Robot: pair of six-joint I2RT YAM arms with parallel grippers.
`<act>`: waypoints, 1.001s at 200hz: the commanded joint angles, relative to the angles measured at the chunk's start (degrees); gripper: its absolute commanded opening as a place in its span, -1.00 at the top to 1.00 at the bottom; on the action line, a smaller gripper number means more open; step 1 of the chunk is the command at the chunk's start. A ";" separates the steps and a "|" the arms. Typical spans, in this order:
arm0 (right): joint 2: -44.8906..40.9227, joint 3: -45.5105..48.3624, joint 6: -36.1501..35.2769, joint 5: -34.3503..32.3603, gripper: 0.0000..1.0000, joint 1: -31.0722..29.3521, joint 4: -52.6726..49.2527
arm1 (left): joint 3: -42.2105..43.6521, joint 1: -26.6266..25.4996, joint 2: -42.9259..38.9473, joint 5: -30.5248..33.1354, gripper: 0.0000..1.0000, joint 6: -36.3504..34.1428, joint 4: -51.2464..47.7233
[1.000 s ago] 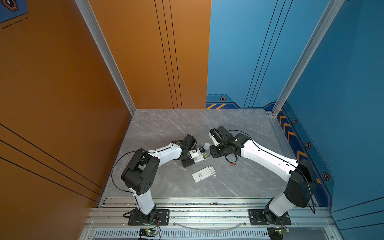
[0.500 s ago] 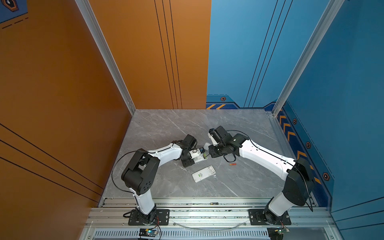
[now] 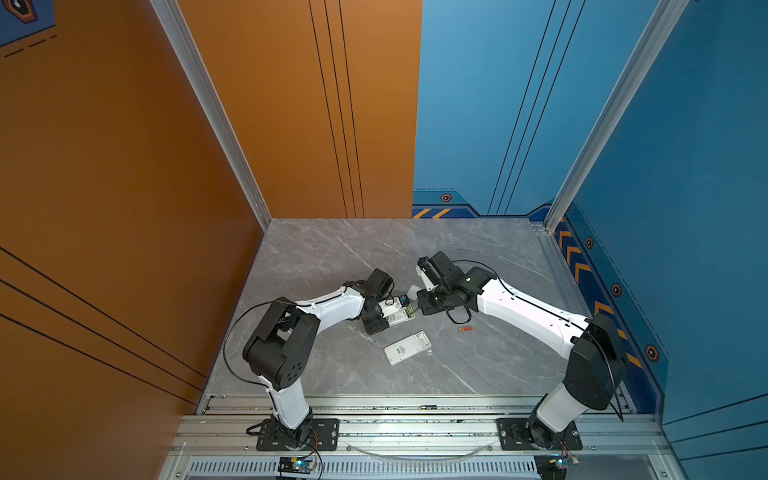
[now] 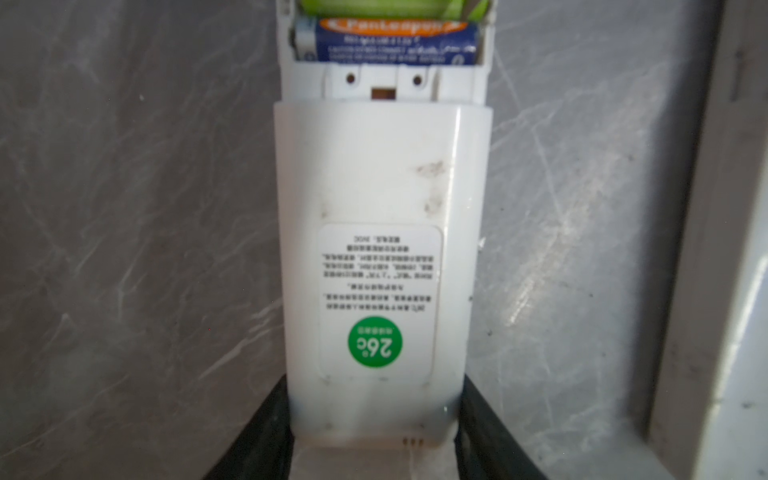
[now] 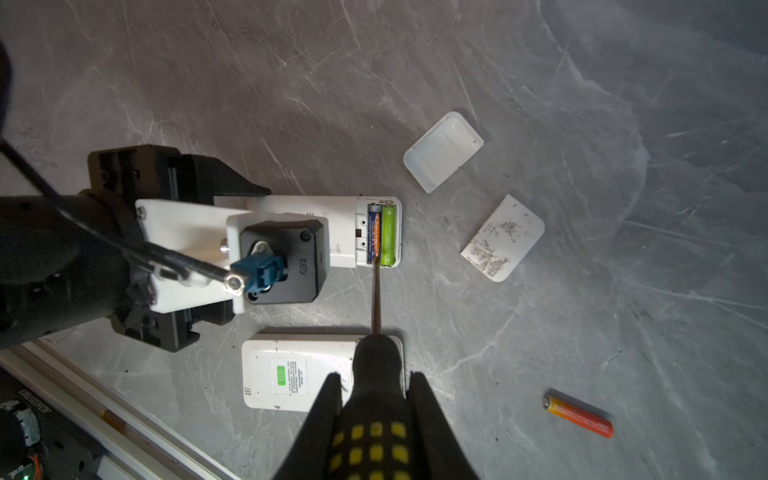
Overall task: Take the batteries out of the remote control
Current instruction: 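Insert the screwdriver tip beside the blue battery with the right gripper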
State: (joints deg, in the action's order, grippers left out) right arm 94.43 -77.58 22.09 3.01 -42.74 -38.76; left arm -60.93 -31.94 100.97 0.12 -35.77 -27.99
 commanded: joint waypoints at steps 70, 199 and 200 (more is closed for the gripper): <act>0.42 0.75 0.50 1.89 1.00 0.31 0.01 | -0.14 -1.08 2.90 -0.21 0.79 -0.35 -0.83; 0.58 1.52 0.03 0.69 1.00 1.34 -1.14 | -0.64 -0.94 3.53 -0.55 0.80 -0.55 -0.81; 0.49 1.54 0.00 0.69 1.00 1.34 -1.10 | -0.62 -0.98 3.58 -0.56 0.80 -0.54 -0.82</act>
State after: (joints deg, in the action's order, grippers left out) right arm 94.52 -76.64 22.09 4.47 -41.91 -38.35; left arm -61.89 -32.38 101.80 -0.03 -35.77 -27.86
